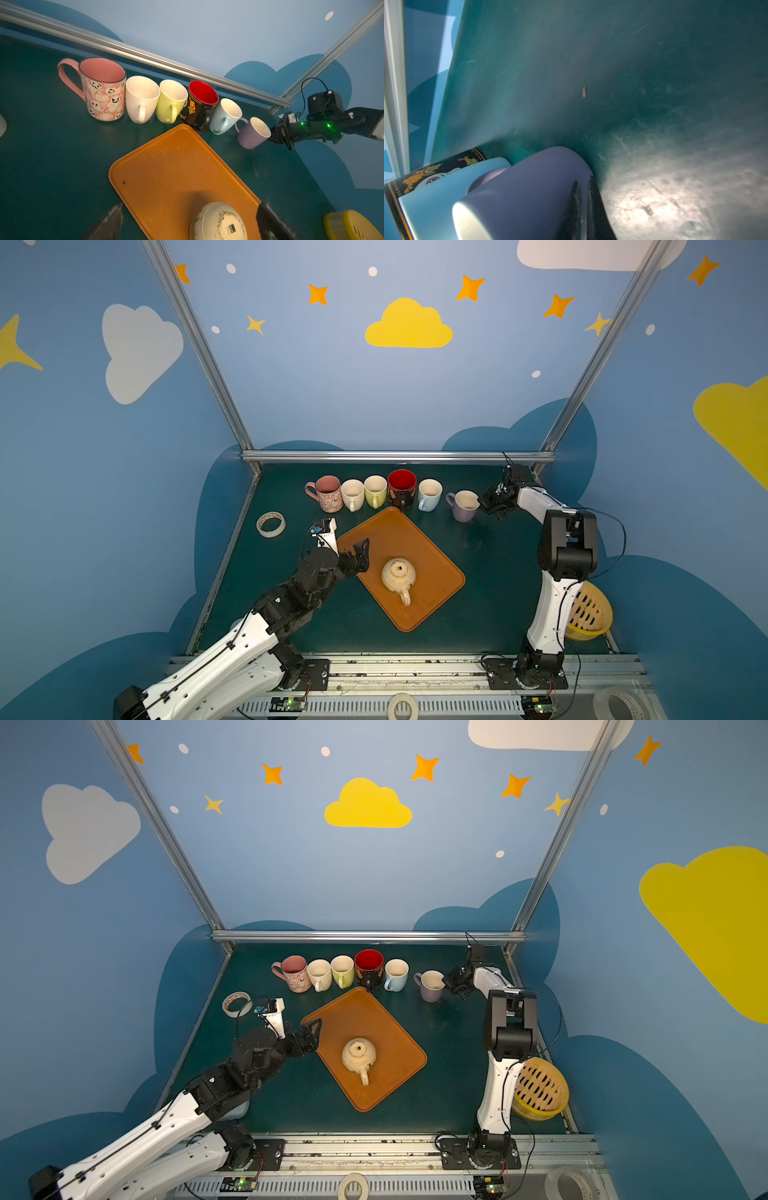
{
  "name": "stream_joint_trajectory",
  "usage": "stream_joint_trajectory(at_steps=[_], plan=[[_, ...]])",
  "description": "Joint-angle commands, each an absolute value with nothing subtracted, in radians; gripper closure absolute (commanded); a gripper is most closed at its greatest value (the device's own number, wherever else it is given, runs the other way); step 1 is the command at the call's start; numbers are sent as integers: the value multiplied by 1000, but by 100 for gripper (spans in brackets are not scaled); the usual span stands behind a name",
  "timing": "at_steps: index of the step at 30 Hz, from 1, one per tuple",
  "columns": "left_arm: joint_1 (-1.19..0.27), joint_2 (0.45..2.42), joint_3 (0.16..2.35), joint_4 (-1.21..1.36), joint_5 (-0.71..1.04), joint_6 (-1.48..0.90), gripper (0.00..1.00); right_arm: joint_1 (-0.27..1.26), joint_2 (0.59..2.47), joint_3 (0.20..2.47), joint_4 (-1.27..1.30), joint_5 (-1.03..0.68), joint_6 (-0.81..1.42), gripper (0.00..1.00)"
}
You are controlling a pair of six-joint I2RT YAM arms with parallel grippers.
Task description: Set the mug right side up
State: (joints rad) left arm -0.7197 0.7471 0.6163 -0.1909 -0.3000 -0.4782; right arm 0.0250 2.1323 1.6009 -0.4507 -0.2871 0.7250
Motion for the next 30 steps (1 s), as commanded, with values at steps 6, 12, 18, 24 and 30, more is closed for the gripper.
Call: stream_joint_trajectory(at_steps=[6, 12, 18, 24, 30], plan=[[-642, 727, 584, -273, -121, -506, 1, 77, 2174, 1668, -477, -281, 743, 100], [-632, 772, 581, -317, -46, -519, 3, 89, 2180, 1679, -478, -288, 747, 100], [-633, 821, 591, -370, 18, -517, 11, 81, 2148, 1673, -495, -285, 732, 100], [-635, 895, 569, -372, 127, -525, 36, 60, 2032, 1613, -509, -269, 687, 100], [-702, 996, 566, -322, 126, -539, 51, 60, 1820, 1481, -518, -237, 599, 98]])
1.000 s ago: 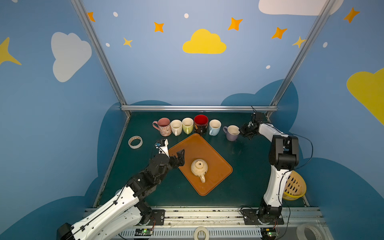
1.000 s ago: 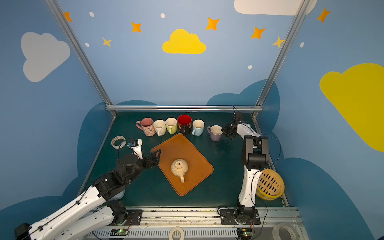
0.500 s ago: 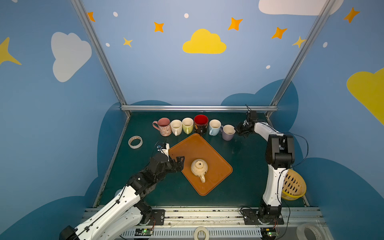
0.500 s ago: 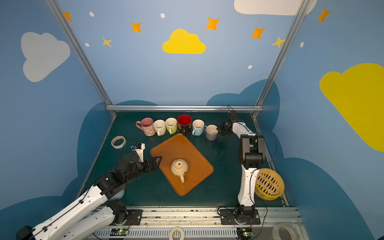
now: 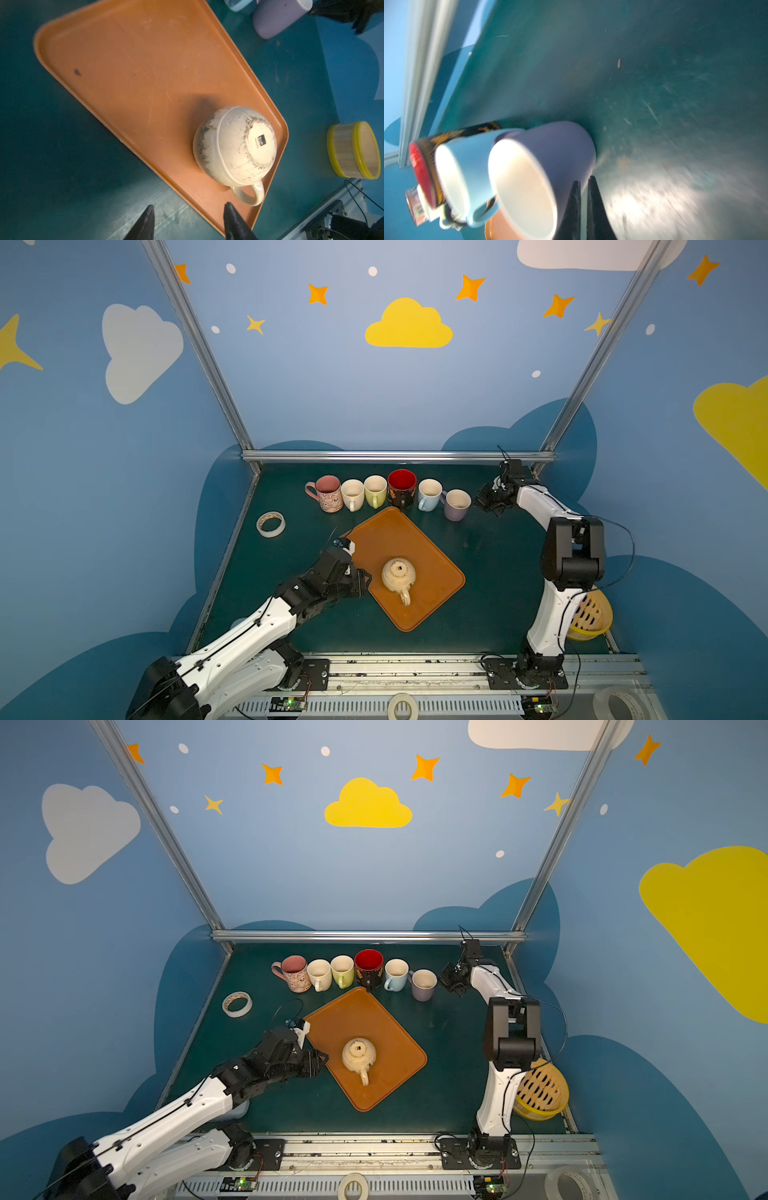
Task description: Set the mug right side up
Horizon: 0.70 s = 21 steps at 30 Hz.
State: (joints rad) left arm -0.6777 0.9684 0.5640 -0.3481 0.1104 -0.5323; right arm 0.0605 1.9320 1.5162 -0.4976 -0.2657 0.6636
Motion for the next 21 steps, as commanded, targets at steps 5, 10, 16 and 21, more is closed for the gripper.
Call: stream_joint_trajectory(at_steps=[5, 10, 16, 21], plan=[[-713, 1120, 569, -199, 159, -576, 60, 100, 1599, 1334, -542, -228, 536, 78], [-747, 1289, 640, -146, 169, -574, 65, 179, 1411, 1226, -609, -186, 477, 66], [-771, 1408, 673, -25, 175, -610, 66, 311, 1254, 1179, -741, -97, 418, 59], [-802, 1478, 720, 20, 159, -622, 66, 380, 1177, 1135, -801, -56, 418, 57]])
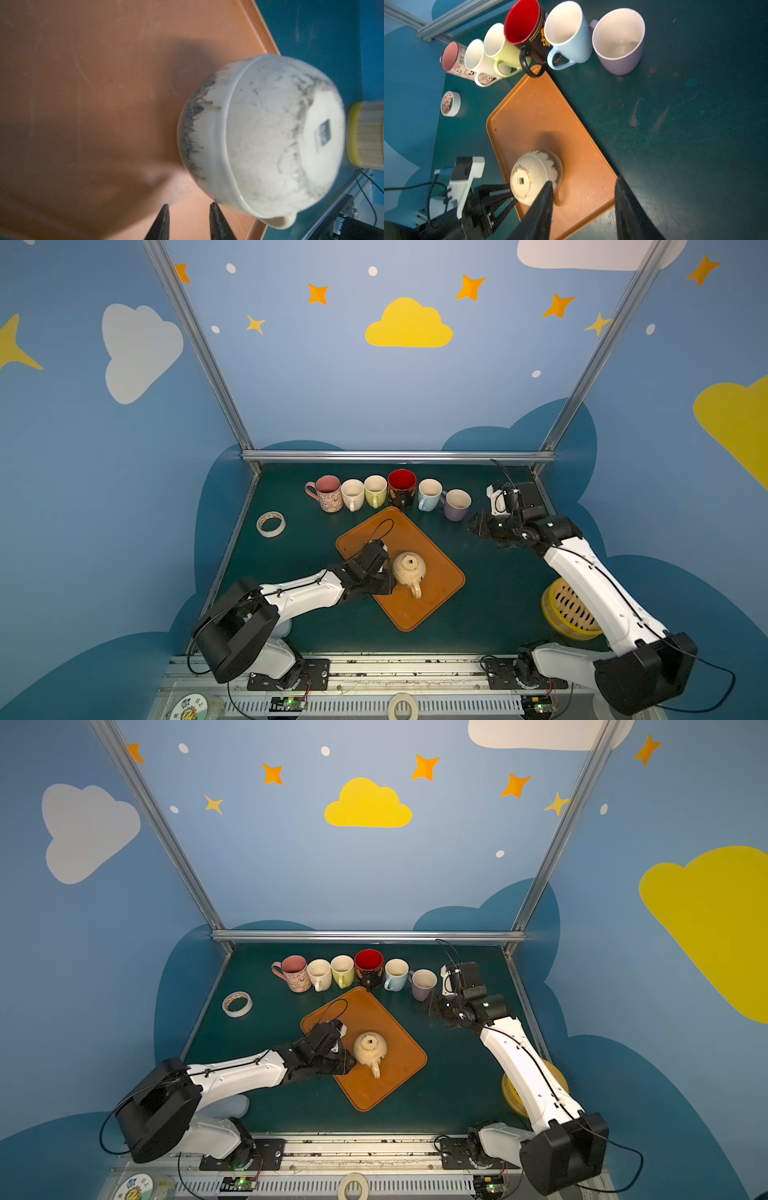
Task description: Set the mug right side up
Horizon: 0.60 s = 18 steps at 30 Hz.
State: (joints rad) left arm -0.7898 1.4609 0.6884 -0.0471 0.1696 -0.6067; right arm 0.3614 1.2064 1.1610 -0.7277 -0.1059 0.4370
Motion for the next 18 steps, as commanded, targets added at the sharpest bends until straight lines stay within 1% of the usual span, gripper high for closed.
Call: stream_joint_trajectory(at_steps=[1, 4, 8, 12, 18], plan=[[-803, 1482, 725, 21, 150, -622, 65, 390, 1166, 1121, -801, -61, 423, 56], [-805, 1470, 748, -9, 128, -603, 60, 430, 1154, 1084, -804, -68, 438, 56], [-820, 1424, 779, -103, 90, -562, 53, 498, 1137, 1048, -818, -27, 445, 56], [-840, 1321, 747, -162, 45, -560, 32, 605, 1146, 1031, -836, 10, 458, 55], [-841, 1102, 645, -198, -46, -578, 17, 750, 1202, 1015, -833, 77, 491, 53]])
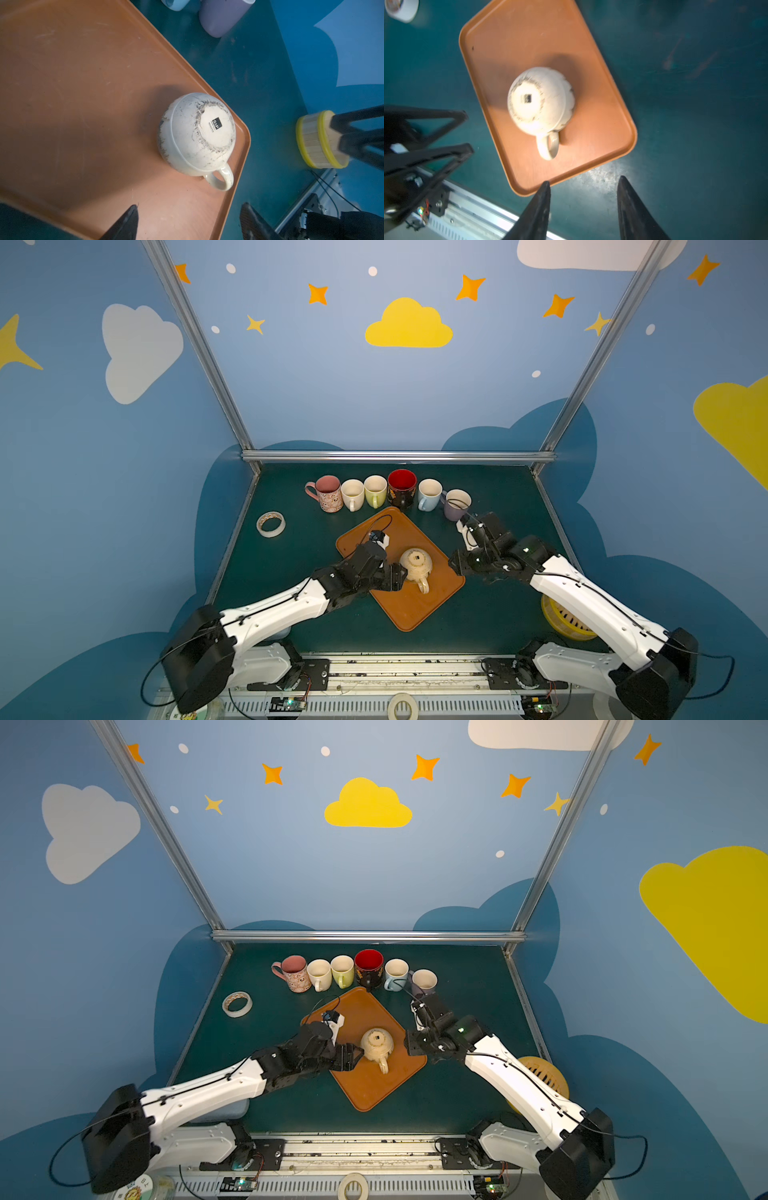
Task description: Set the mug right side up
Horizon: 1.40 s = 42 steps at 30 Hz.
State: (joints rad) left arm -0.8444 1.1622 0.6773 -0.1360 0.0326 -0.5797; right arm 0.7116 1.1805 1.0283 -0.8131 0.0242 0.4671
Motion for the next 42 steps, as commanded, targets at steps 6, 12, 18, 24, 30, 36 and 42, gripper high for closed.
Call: stream_joint_trajectory(at_steps=[6, 12, 18, 24, 30, 36, 42], plan=[[-844, 969, 602, -259, -111, -554, 0, 860, 1270, 989, -776, 90, 534, 54], [-844, 937, 618, -365, -145, -525, 3, 877, 1389, 986, -718, 140, 540, 92], [-845, 863, 610, -425, -160, -495, 0, 911, 1519, 1015, -656, 120, 549, 97], [-836, 712, 529, -356, -230, -527, 0, 931, 1582, 1053, -602, 74, 558, 97], [-810, 626, 511, -351, -246, -632, 0, 923, 1577, 1039, -531, 8, 552, 96], [-797, 843, 686, -475, -121, -526, 0, 838, 1452, 887, -377, -163, 579, 94], [-983, 1193, 991, -766, -351, -514, 12, 696, 1169, 745, -410, -183, 588, 90]])
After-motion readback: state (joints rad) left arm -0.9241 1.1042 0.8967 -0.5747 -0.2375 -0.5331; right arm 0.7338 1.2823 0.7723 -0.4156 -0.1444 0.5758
